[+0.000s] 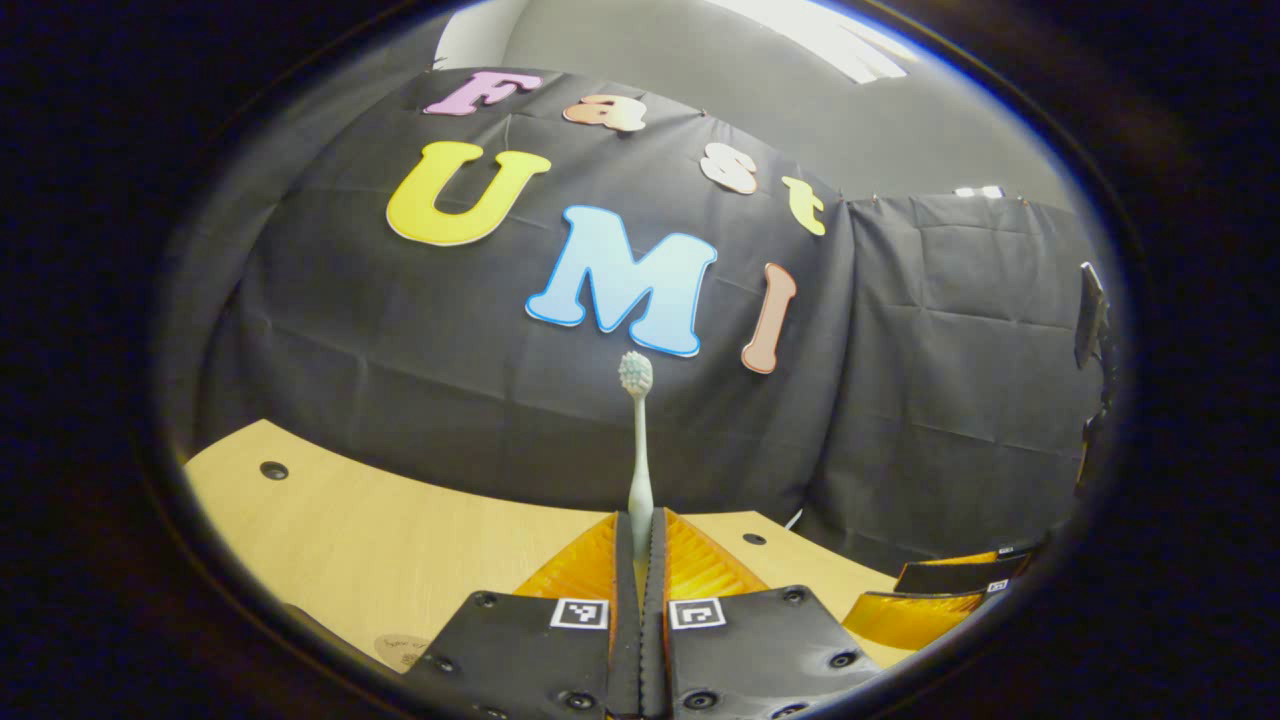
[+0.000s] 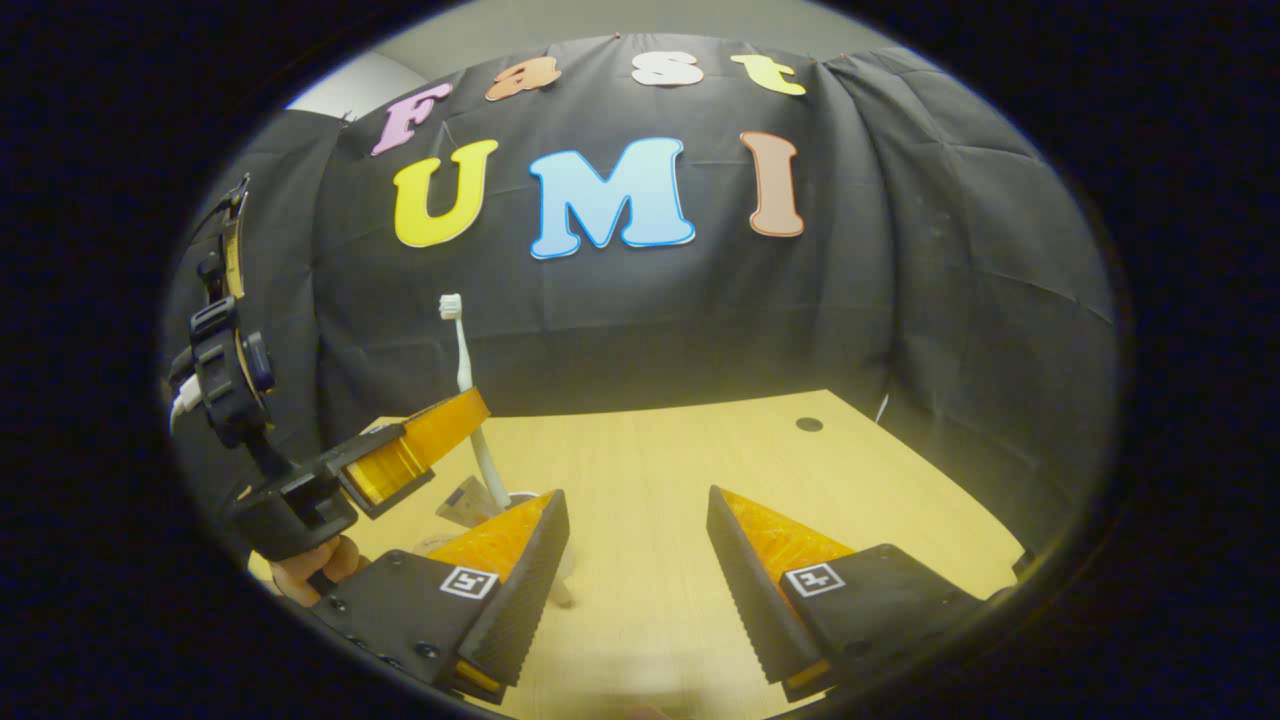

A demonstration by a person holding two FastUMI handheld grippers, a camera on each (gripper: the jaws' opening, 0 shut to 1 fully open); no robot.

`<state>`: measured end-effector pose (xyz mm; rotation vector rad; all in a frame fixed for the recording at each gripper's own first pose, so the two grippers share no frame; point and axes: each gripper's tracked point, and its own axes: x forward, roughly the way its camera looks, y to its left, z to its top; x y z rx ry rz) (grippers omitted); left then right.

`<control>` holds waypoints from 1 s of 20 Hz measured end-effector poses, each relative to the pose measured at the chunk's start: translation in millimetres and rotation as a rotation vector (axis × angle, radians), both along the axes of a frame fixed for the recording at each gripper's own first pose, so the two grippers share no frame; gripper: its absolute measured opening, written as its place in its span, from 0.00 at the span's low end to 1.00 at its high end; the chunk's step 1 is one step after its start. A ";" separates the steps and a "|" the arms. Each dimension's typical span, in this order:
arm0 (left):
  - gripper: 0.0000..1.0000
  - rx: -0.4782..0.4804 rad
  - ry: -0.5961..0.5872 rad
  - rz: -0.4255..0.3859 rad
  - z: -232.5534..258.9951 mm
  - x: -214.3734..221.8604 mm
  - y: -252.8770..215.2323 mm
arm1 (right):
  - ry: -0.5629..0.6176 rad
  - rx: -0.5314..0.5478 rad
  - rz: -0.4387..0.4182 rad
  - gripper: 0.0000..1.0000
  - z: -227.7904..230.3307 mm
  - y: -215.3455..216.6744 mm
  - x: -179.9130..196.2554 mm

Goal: Put the toothbrush and toothpaste on the desktop into the cup, then pick up the cup and place it on the coaster on the desktop.

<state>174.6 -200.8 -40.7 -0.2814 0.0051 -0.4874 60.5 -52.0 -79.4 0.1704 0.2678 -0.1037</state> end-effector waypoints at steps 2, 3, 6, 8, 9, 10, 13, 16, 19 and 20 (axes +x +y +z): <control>0.08 0.006 -0.015 0.006 -3.2 7.8 -1.3 | 0.006 0.008 -0.001 0.90 -3.7 1.9 0.5; 0.07 0.021 -0.016 0.012 -8.8 11.3 -1.7 | 0.006 0.005 -0.003 0.90 -4.4 2.2 1.0; 0.07 0.043 -0.007 0.017 -30.3 16.3 -2.9 | 0.008 -0.003 -0.006 0.89 -6.9 0.7 3.6; 0.08 0.043 0.009 0.018 -43.6 19.9 -4.7 | 0.009 0.009 -0.010 0.90 -6.9 -0.8 6.6; 0.08 0.051 0.016 0.018 -51.2 23.1 -4.6 | 0.010 0.015 -0.012 0.90 -7.6 -0.2 6.9; 0.07 0.057 0.024 0.017 -54.9 21.5 -5.7 | 0.012 0.017 -0.016 0.90 -8.0 -1.8 7.1; 0.12 0.059 -0.020 0.017 -46.6 21.9 -3.8 | 0.025 0.017 -0.024 0.90 -13.8 -4.5 7.8; 0.15 0.052 -0.029 0.012 -46.9 17.3 -5.7 | 0.047 0.033 -0.020 0.89 -21.6 -5.4 7.0; 0.20 0.088 -0.032 0.013 -48.9 18.2 -7.6 | 0.054 0.043 -0.023 0.89 -22.5 -7.1 6.4; 0.28 0.096 -0.030 0.012 -49.5 16.7 -10.2 | 0.053 0.045 -0.024 0.89 -22.0 -8.4 7.0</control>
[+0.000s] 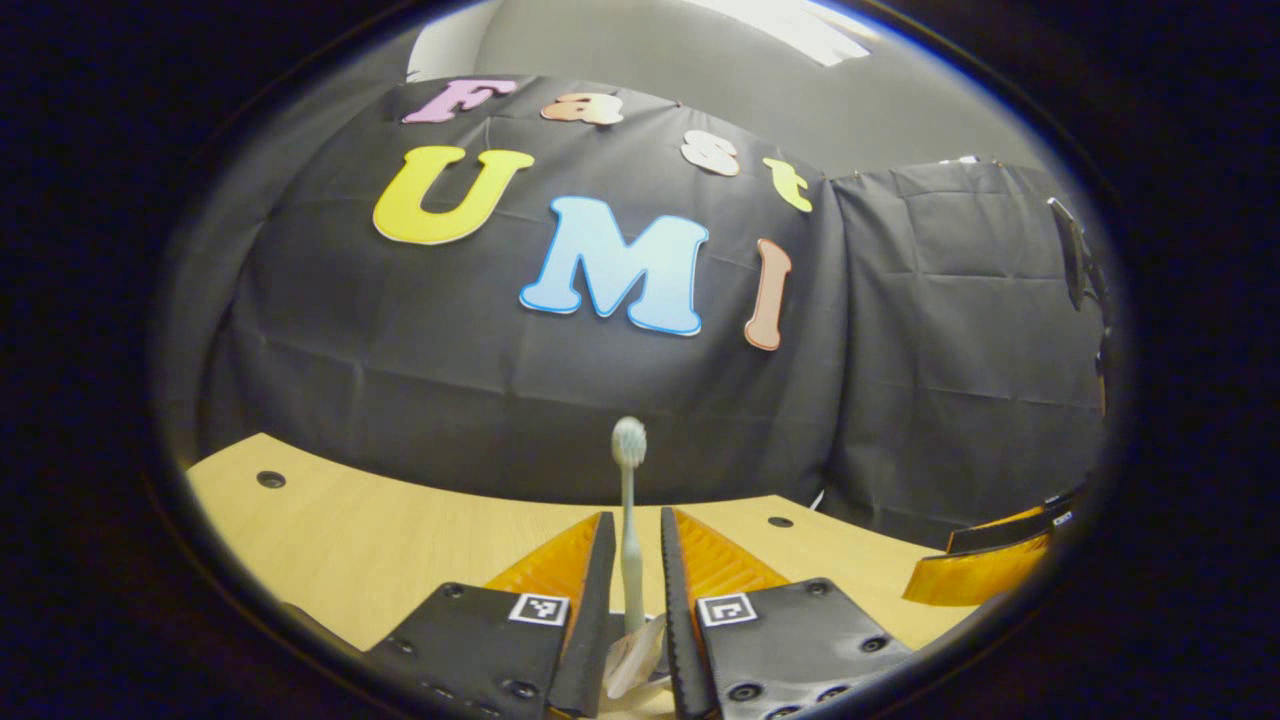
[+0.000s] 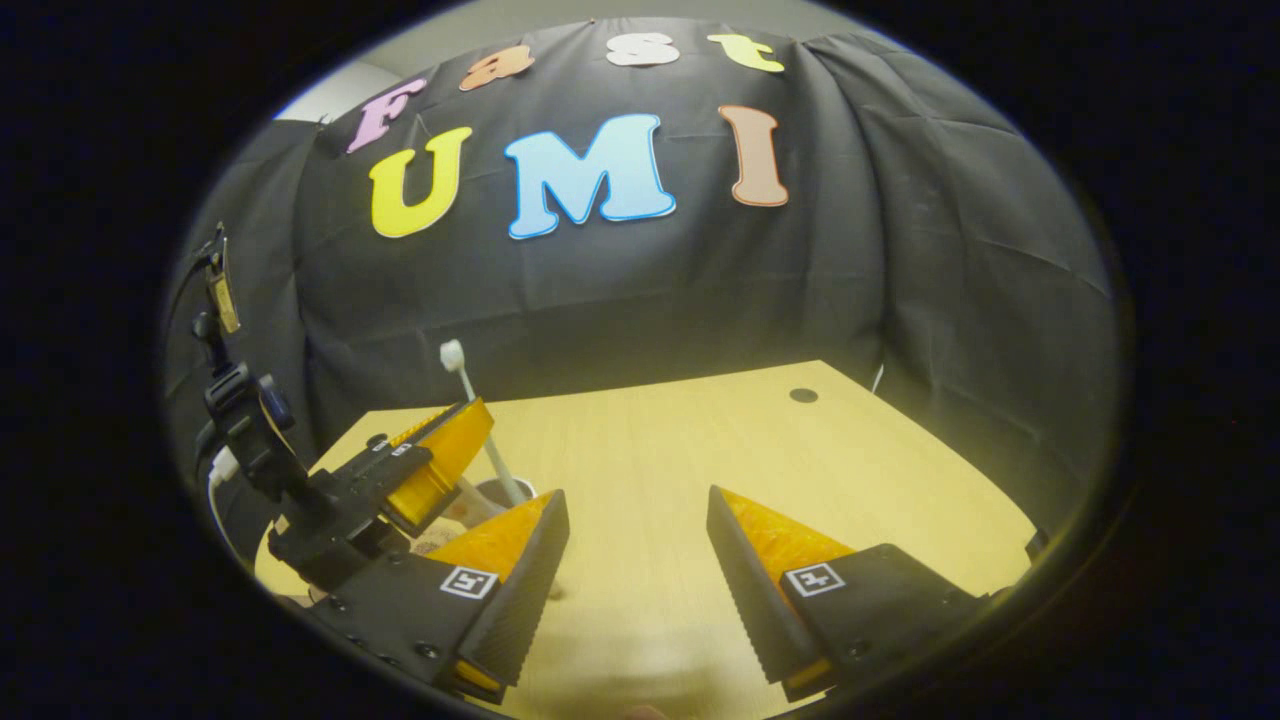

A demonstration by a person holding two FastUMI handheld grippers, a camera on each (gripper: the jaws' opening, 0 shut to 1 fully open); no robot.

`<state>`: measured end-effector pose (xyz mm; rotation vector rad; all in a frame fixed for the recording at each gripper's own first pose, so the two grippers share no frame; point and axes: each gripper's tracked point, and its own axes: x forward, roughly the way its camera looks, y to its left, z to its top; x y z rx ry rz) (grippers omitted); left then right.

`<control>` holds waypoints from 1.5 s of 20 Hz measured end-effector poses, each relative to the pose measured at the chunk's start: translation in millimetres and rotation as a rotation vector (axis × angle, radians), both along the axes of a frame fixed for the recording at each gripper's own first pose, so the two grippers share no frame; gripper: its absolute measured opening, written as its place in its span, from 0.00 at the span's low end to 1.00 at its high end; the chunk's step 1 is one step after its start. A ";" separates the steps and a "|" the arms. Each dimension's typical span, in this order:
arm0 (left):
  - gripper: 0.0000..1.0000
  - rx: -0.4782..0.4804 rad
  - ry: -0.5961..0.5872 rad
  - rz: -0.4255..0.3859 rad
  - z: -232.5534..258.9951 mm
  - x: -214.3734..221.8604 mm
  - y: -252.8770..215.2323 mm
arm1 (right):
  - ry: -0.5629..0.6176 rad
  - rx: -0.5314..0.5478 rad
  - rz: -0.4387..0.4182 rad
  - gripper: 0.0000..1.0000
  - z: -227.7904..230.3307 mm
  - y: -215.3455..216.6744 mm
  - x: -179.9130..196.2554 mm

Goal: Put the toothbrush and toothpaste on the desktop into the cup, then pick up the cup and place it on the coaster on the desktop.

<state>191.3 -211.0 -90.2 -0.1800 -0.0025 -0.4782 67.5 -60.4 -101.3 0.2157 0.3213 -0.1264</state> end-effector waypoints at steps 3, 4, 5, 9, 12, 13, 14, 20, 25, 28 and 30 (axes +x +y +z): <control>0.45 0.019 0.025 -0.001 -2.9 -2.2 -2.0 | -0.008 0.006 0.001 0.89 4.5 -2.5 0.8; 0.52 0.022 0.027 0.000 -2.2 -4.1 -1.6 | -0.011 0.004 0.005 0.90 6.2 -2.0 0.8; 0.57 0.014 0.026 -0.007 1.7 -7.2 -1.9 | -0.014 0.002 0.010 0.89 7.5 -1.7 1.0; 0.57 -0.013 0.006 0.017 18.9 -20.0 8.3 | -0.020 0.005 0.030 0.89 9.3 1.2 -2.0; 0.57 -0.029 -0.022 0.042 43.3 -36.8 19.3 | -0.021 0.002 0.064 0.90 13.0 8.7 -4.8; 0.57 -0.033 -0.034 0.048 52.3 -43.9 23.4 | -0.025 -0.002 0.076 0.90 15.1 12.0 -5.7; 0.65 -0.033 -0.043 0.062 61.0 -50.6 26.0 | -0.026 -0.008 0.087 0.90 16.4 14.5 -6.4; 0.84 -0.008 -0.044 0.174 87.7 -86.4 69.0 | 0.027 -0.020 0.173 0.90 16.1 37.8 -17.7; 0.88 0.025 -0.038 0.275 99.9 -116.3 100.1 | 0.144 0.025 0.258 0.90 -0.5 56.3 -22.5; 0.88 0.038 -0.012 0.308 100.1 -126.5 112.0 | 0.210 0.023 0.282 0.92 -3.3 65.1 -21.2; 0.88 0.069 -0.004 0.329 103.1 -128.9 121.3 | 0.250 -0.010 0.297 0.89 -6.6 69.3 -17.1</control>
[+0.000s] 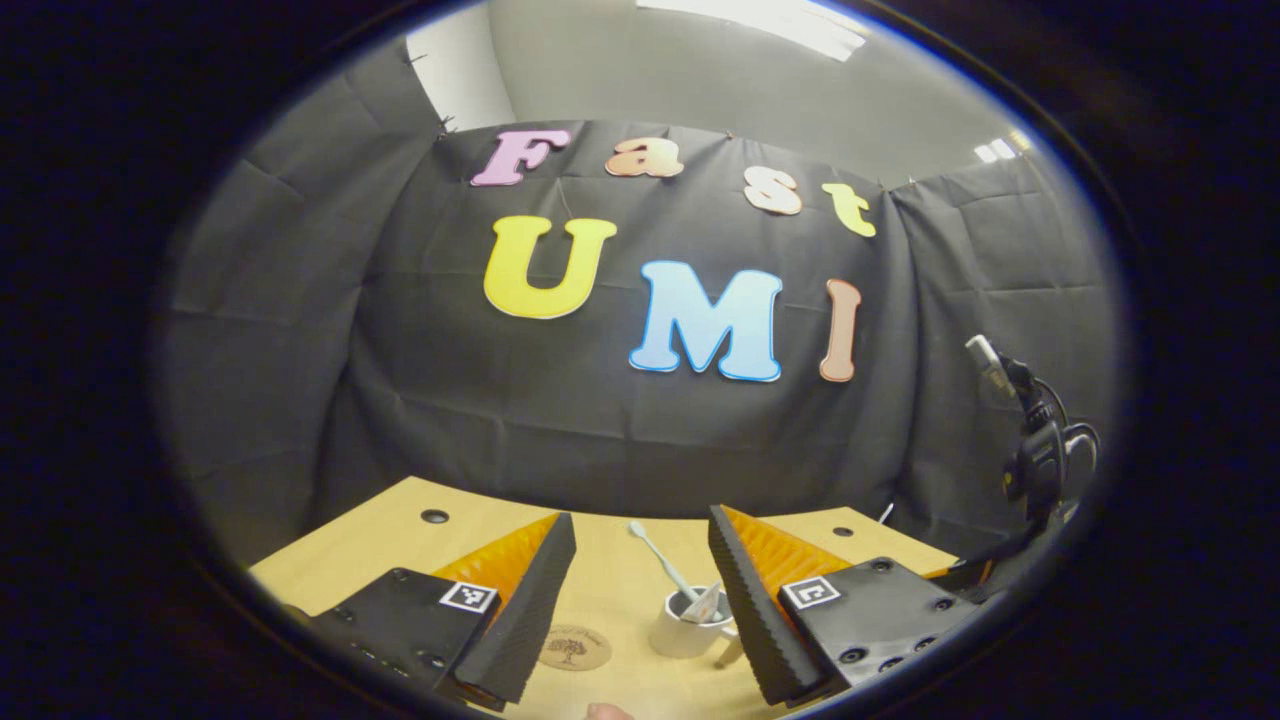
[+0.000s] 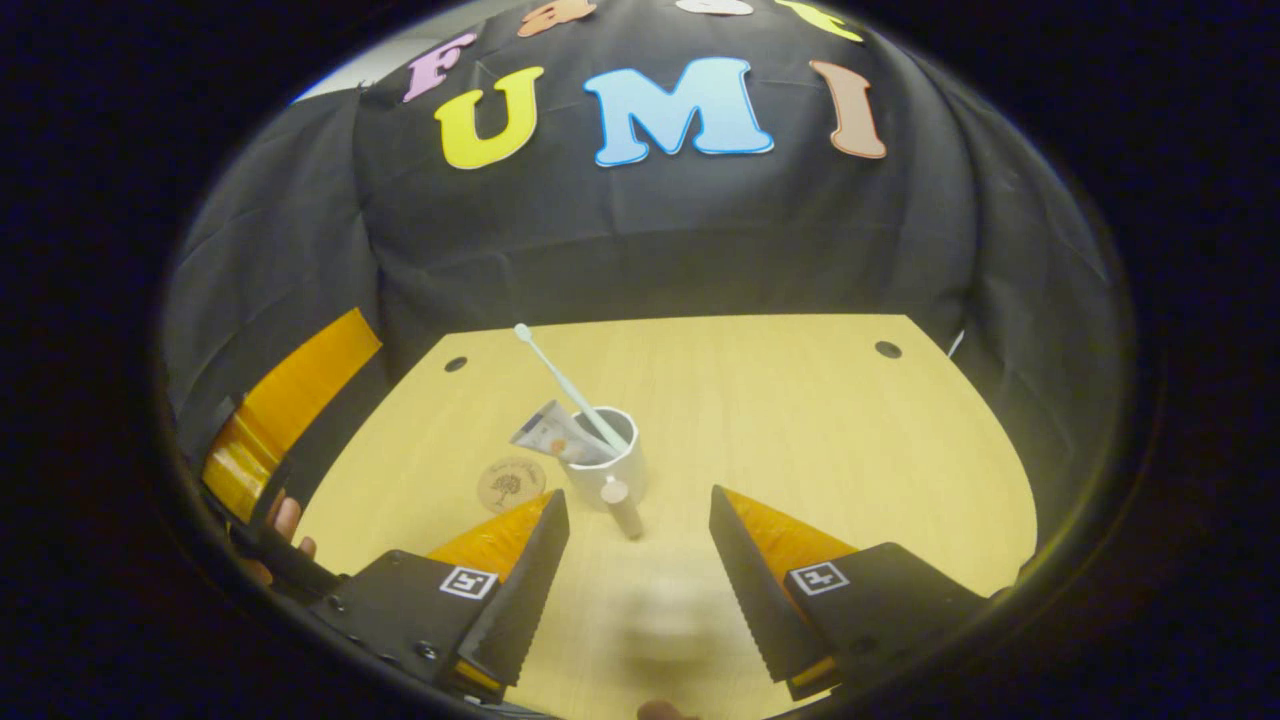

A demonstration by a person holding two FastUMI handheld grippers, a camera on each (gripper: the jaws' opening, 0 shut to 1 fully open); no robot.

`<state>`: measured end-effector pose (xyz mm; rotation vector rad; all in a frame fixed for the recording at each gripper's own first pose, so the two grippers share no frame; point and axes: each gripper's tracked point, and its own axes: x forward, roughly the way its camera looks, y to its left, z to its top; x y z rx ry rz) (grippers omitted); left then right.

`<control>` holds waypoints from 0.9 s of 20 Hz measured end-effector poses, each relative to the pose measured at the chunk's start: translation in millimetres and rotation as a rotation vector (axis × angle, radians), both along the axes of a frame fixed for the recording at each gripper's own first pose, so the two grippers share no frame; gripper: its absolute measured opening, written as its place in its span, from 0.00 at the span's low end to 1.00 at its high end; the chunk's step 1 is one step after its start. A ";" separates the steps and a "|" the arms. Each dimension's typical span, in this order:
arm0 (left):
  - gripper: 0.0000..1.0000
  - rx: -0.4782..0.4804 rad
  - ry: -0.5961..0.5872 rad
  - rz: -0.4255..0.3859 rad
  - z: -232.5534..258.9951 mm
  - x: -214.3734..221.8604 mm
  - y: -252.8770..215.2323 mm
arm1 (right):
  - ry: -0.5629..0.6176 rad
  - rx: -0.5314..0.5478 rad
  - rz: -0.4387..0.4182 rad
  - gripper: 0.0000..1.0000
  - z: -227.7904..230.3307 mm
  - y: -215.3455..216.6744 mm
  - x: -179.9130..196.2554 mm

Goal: Put the toothbrush and toothpaste on the desktop into the cup, then pick up the cup and place it on the coaster on the desktop.

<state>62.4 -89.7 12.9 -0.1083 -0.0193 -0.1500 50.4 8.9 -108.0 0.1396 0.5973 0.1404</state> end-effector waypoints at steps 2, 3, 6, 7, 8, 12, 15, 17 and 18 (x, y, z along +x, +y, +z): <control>0.88 0.019 0.034 0.022 -3.5 1.3 11.4 | 0.055 -0.038 0.024 0.92 -6.9 3.3 5.0; 0.88 0.013 0.038 0.022 -0.2 1.7 14.8 | 0.073 -0.052 0.037 0.89 -9.8 7.4 9.8; 0.88 0.000 0.050 0.026 -0.4 4.3 26.9 | 0.129 -0.106 0.059 0.92 -22.0 13.0 19.4; 0.88 -0.003 0.047 0.029 0.6 4.6 31.8 | 0.146 -0.120 0.067 0.92 -24.7 14.2 23.1; 0.88 -0.009 0.051 0.034 0.9 5.0 36.8 | 0.167 -0.136 0.076 0.92 -27.8 15.2 25.4; 0.88 -0.032 0.092 0.040 -9.4 6.7 49.9 | 0.261 -0.172 0.113 0.92 -39.1 14.3 38.5; 0.88 -0.048 0.102 0.039 -11.8 10.7 58.9 | 0.321 -0.207 0.126 0.89 -49.6 13.4 44.5; 0.88 -0.049 0.103 0.038 -12.7 12.9 61.4 | 0.371 -0.218 0.148 0.92 -62.0 18.5 51.5; 0.88 -0.045 0.106 0.035 -13.1 15.6 61.3 | 0.394 -0.225 0.161 0.89 -67.7 19.9 55.3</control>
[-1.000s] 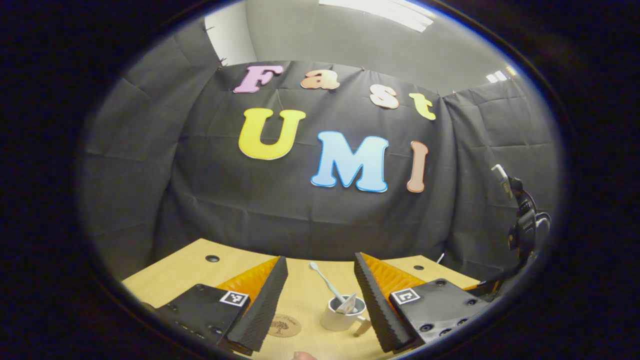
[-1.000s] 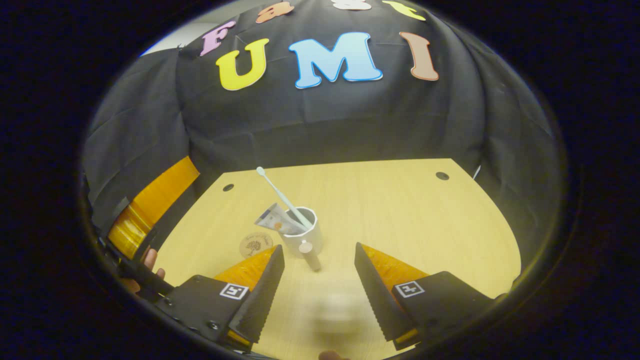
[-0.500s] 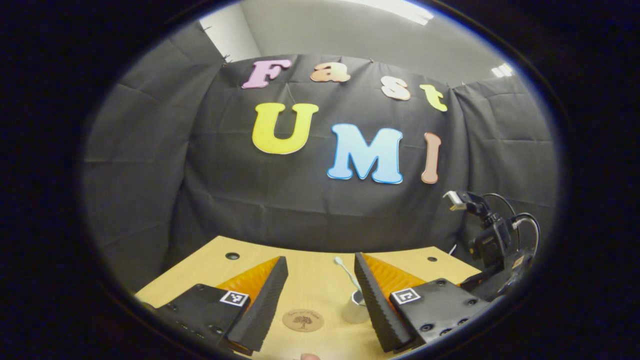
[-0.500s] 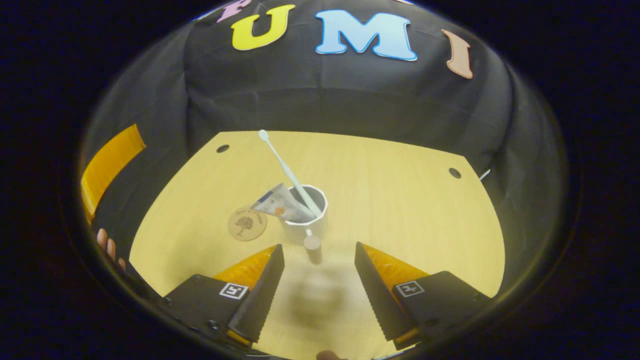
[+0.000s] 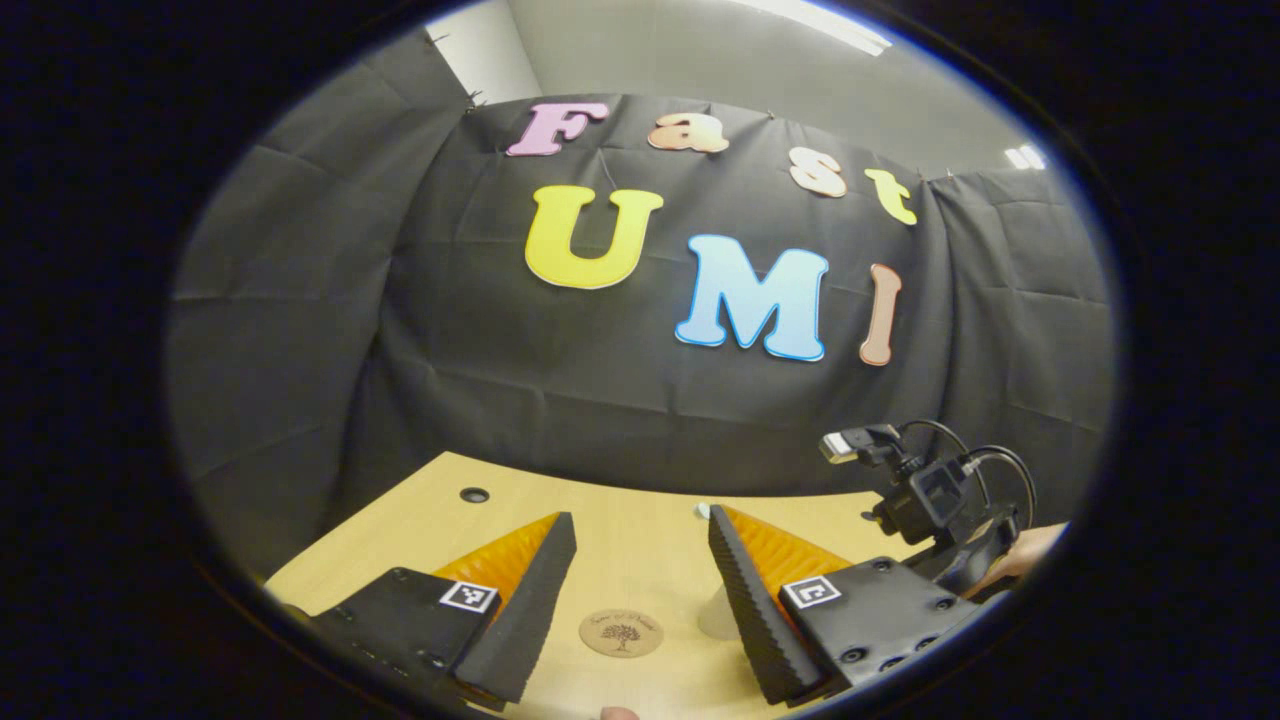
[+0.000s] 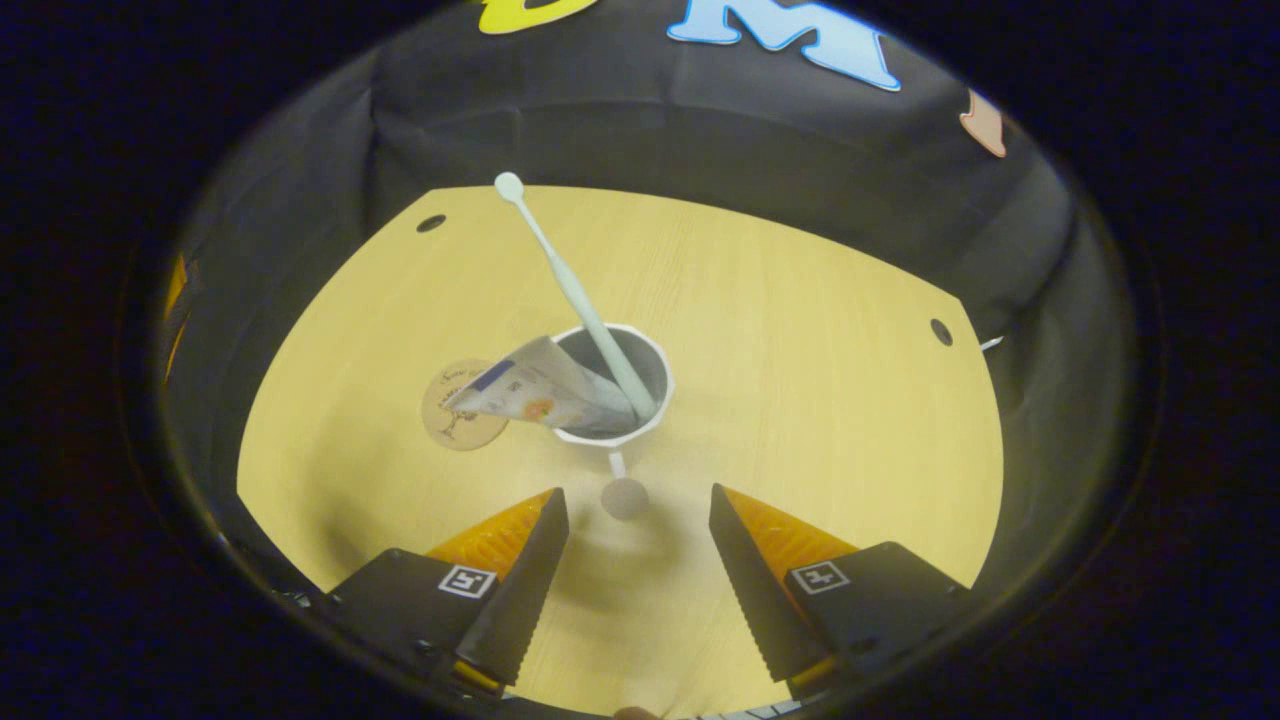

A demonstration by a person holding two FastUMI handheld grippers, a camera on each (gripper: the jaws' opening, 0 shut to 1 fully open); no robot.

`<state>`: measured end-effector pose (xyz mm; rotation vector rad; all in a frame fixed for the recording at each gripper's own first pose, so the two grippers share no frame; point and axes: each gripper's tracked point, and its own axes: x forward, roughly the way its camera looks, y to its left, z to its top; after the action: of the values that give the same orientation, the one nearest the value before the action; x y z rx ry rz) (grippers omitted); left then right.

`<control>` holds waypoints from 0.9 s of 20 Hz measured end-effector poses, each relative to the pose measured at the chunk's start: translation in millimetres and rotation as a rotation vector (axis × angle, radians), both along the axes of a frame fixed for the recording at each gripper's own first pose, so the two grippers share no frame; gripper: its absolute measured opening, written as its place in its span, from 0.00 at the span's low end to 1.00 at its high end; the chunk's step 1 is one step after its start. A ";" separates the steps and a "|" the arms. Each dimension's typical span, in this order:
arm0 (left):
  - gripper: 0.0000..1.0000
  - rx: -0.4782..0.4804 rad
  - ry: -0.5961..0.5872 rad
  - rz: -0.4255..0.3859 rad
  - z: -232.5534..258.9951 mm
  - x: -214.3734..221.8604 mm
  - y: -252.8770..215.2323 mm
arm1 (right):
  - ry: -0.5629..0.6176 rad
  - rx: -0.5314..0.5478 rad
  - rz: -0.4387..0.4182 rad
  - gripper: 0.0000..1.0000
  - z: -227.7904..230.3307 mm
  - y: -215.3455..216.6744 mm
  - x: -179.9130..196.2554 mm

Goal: Put the toothbrush and toothpaste on the desktop into the cup, then pick up the cup and place it on the coaster on the desktop.

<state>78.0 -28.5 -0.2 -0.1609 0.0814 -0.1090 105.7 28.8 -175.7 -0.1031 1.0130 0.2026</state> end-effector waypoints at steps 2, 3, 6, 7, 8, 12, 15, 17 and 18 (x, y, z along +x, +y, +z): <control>0.88 0.008 0.003 -0.008 -0.4 3.2 0.8 | 0.044 -0.015 0.015 0.89 -8.3 1.2 5.7; 0.88 0.012 0.005 -0.011 -0.5 3.9 0.8 | 0.068 -0.015 0.017 0.90 -13.3 2.5 8.4; 0.88 0.010 0.014 -0.026 -1.6 5.9 2.7 | 0.141 -0.001 0.033 0.90 -23.5 7.2 11.4; 0.88 0.007 0.014 -0.034 -1.2 5.6 2.7 | 0.156 -0.006 0.043 0.90 -24.9 7.4 12.4; 0.88 0.008 0.018 -0.038 -2.2 6.6 2.9 | 0.176 -0.012 0.051 0.92 -29.4 7.8 13.2; 0.88 -0.013 0.032 -0.050 -5.4 14.7 3.2 | 0.240 0.021 0.060 0.75 -35.3 13.6 14.4; 0.88 -0.025 0.046 -0.051 -8.8 16.5 3.9 | 0.258 -0.006 0.080 0.65 -35.8 9.1 22.4; 0.88 -0.035 0.052 -0.049 -11.2 17.6 4.7 | 0.268 -0.033 0.104 0.65 -35.4 7.2 28.4; 0.88 -0.041 0.054 -0.047 -12.4 18.6 5.4 | 0.287 -0.041 0.118 0.71 -36.3 9.1 27.9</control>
<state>96.6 -23.0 -12.6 -0.2027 0.1370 -0.1534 133.6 37.9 -212.0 -0.1745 1.2982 0.3104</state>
